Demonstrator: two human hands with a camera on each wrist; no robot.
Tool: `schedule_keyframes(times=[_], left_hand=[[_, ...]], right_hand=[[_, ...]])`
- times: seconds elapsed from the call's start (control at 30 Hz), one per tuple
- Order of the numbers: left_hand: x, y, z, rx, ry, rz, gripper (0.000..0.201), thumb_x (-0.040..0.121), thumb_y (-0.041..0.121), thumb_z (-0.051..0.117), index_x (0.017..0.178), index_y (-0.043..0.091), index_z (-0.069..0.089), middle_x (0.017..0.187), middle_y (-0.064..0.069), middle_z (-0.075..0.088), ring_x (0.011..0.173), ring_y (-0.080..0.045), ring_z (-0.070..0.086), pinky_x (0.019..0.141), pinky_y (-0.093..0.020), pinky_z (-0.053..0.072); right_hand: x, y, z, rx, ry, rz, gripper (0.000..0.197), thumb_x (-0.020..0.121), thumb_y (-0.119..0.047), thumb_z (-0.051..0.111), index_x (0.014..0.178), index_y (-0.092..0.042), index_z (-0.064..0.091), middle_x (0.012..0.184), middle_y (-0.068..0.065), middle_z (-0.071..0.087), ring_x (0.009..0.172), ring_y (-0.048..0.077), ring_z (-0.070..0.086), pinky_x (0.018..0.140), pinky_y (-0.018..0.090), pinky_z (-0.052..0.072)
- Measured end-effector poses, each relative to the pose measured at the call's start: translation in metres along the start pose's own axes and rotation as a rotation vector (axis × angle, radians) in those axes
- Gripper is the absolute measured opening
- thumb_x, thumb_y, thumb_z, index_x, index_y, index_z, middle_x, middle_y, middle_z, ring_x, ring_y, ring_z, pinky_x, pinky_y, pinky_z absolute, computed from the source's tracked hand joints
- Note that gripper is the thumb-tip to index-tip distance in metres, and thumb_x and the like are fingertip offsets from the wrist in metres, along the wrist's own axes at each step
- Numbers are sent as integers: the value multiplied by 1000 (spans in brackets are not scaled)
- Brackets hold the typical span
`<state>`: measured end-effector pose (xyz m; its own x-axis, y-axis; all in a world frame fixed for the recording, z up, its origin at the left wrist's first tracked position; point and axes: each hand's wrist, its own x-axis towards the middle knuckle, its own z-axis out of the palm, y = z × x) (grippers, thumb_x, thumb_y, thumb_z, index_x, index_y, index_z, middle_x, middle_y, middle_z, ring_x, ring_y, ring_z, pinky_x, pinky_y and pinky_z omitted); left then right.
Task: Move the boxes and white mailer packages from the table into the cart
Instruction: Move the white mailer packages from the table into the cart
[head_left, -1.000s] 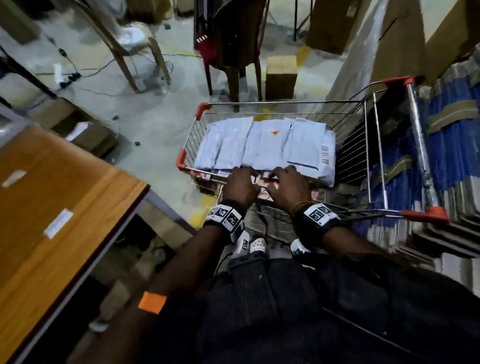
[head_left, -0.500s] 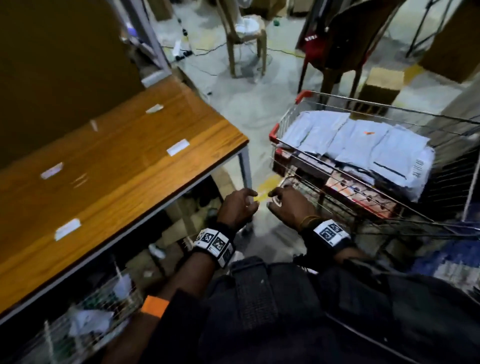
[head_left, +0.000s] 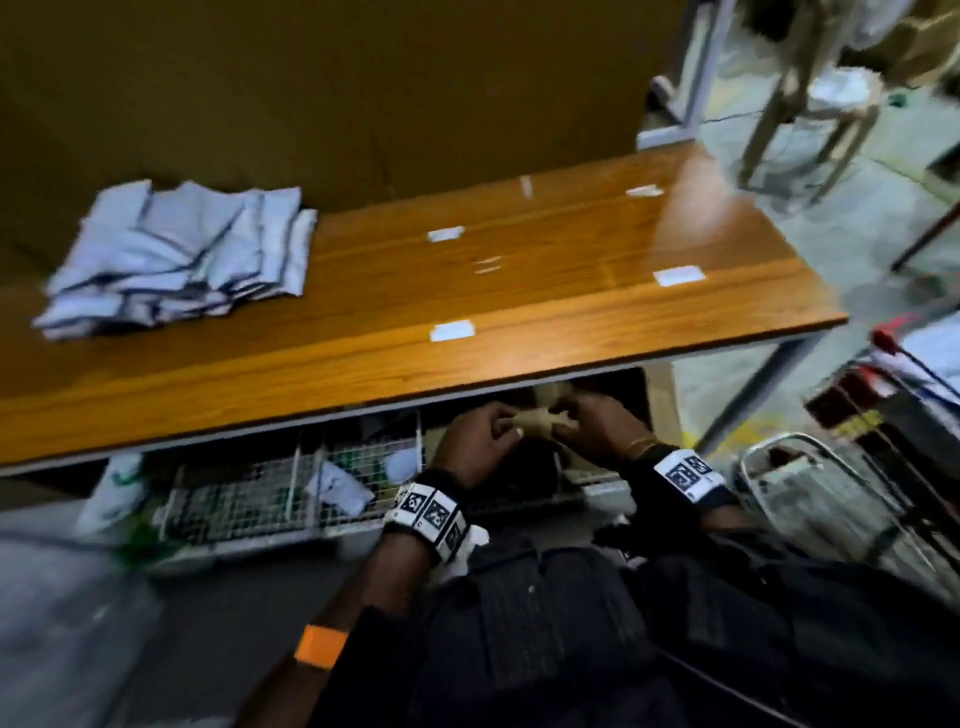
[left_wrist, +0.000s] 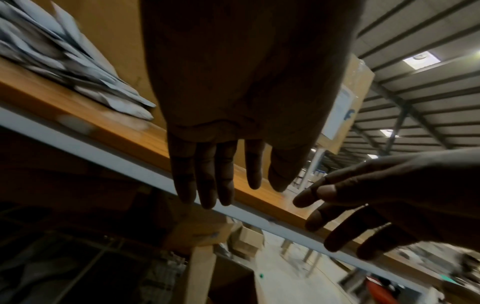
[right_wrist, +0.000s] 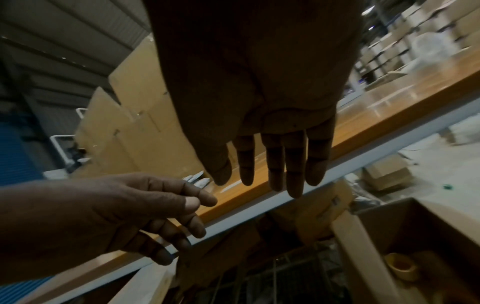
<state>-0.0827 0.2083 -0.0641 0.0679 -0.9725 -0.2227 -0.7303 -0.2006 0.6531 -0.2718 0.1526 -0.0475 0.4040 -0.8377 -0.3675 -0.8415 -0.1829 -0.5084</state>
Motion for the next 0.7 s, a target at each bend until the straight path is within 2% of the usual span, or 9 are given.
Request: schedule_keyframes(times=[0.07,0.13,0.2,0.27,0.33,0.43,0.6,0.7], left_hand=[[-9,-33,-29,8,66,-41,32,91,29,65,122,20,64,106,-3,70,97,-19,65,73,-22,42],[-20,-65,-54,-4,103,-70,33,91,28,64,123,19,63,107,-1,69,98,-15,64,72,-19,39],[-30,-95,-77,-21,141,-92,33,90,27,65,122,18,64,110,-1,68,100,-15,63,76,-20,42],[-39,-122,-97,-41,188,-112,34,89,28,66,121,17,65,114,-2,69,104,-17,64,85,-27,50],[-49,-145,-116,-60,226,-134,34,89,29,66,121,16,65,116,-3,69,105,-18,63,89,-34,52],[-60,-175,-142,-75,298,-184,34,88,30,65,120,19,65,117,-2,67,105,-19,63,89,-34,52],[-71,-207,-170,-117,355,-213,31,89,25,66,118,15,66,115,-5,66,104,-19,63,85,-25,47],[-72,-224,-183,-136,399,-221,34,87,29,66,118,16,66,115,-5,66,104,-19,63,91,-32,51]], right_hand=[[15,-41,14,-10,-4,-40,40,91,-40,60,127,-22,60,129,3,62,120,24,56,85,27,39],[33,-80,32,-7,12,-100,37,90,-39,61,121,-19,64,122,7,66,115,26,60,86,30,44],[48,-116,50,6,31,-159,34,90,-37,62,117,-18,66,115,9,68,107,28,64,83,30,47],[57,-149,66,15,40,-189,35,90,-39,63,118,-19,66,116,9,67,104,27,64,83,30,48],[63,-179,80,45,54,-219,36,89,-40,64,118,-20,66,117,10,67,106,26,64,88,34,51],[71,-215,99,46,57,-258,38,89,-41,63,120,-20,64,116,11,64,105,28,63,88,39,52],[85,-256,119,18,71,-298,41,91,-41,62,128,-25,57,120,11,58,103,30,60,86,41,51],[99,-278,125,12,69,-341,46,92,-41,61,133,-24,53,122,14,55,100,32,61,85,40,50]])
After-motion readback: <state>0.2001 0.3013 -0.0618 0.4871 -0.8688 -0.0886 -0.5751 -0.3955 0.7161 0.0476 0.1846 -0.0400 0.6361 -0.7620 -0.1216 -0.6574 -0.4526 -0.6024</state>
